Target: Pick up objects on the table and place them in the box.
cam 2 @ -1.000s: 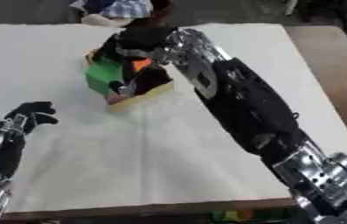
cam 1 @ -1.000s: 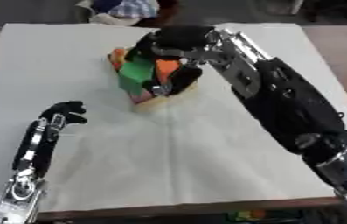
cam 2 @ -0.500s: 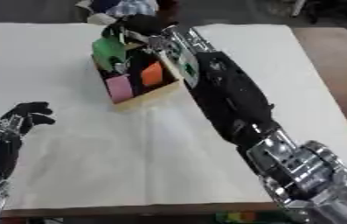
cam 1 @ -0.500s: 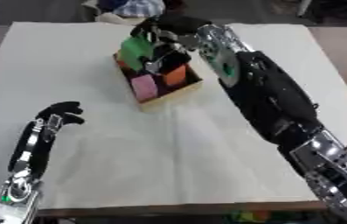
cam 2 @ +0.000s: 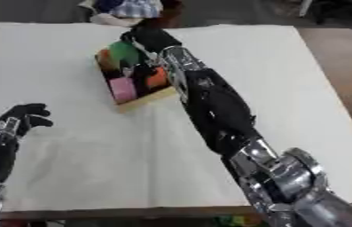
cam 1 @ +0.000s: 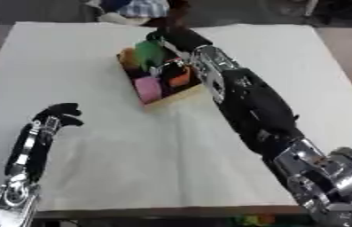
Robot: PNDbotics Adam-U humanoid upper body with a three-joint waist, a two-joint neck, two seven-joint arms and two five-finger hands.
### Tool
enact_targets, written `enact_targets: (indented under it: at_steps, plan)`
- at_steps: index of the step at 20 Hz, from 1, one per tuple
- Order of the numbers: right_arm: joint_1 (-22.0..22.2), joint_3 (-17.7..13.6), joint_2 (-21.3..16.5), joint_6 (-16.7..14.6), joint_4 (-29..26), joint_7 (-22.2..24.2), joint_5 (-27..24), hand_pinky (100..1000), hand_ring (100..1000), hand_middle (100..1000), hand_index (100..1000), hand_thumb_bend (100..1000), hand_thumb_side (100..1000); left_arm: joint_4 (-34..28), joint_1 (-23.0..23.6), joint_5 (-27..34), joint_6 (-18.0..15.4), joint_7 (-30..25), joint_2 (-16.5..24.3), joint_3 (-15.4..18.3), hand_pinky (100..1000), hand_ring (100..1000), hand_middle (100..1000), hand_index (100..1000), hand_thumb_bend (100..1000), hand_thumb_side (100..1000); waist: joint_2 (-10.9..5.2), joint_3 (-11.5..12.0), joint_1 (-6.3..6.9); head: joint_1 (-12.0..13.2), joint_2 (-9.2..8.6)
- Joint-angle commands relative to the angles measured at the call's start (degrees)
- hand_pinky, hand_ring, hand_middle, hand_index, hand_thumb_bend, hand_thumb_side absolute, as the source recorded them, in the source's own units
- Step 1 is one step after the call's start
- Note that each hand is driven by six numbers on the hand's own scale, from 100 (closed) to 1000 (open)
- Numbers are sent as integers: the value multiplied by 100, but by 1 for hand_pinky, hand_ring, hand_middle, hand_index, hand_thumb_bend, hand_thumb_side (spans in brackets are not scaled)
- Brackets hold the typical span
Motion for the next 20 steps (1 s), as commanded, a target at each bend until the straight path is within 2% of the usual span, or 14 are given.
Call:
enact_targets:
  at_steps: [1, 3, 7, 10, 12, 13, 17, 20]
  plan:
    - [-129, -76, -63, 30, 2, -91, 158, 809, 815, 894, 955, 266, 637, -111, -68, 27, -6, -14, 26, 1, 769, 605, 616, 753, 100, 963, -95, -17, 84, -11, -14]
    - [-133, -77, -79, -3, -6, -74, 176, 826, 840, 918, 964, 283, 657, -110, -65, 27, -6, -12, 26, 3, 769, 605, 616, 753, 100, 963, -100, -31, 90, -8, -14]
    - [-132, -64, -143, -108, -220, -131, 70, 819, 825, 901, 959, 244, 607, -110, -54, 29, -4, -2, 29, 14, 769, 604, 616, 753, 100, 963, -110, -76, 100, 16, -14]
    - [-116, 58, -301, -323, -618, -231, -270, 809, 803, 877, 952, 194, 558, -107, -35, 25, -1, 19, 39, 33, 769, 604, 616, 753, 100, 962, -122, -146, 88, 60, -14]
    - [-52, 168, -454, -451, -959, -297, -676, 801, 781, 853, 946, 111, 506, -105, -24, 24, -2, 34, 46, 45, 769, 604, 615, 753, 100, 962, -129, -197, 74, 104, -14]
    - [6, 226, -552, -499, -1174, -338, -919, 796, 773, 843, 943, 100, 505, -104, -19, 21, -2, 43, 50, 52, 769, 604, 615, 753, 100, 962, -132, -227, 65, 128, -14]
    - [466, 425, -983, -436, -2185, -396, -2161, 776, 732, 794, 911, 100, 470, -99, -8, 11, -5, 76, 63, 77, 769, 604, 615, 752, 100, 963, -126, -301, 32, 198, -14]
    - [996, 511, -1269, -241, -3057, -392, -3219, 767, 696, 764, 884, 100, 491, -94, 1, 4, -4, 109, 75, 100, 769, 605, 616, 752, 100, 964, -108, -354, 11, 253, -14]
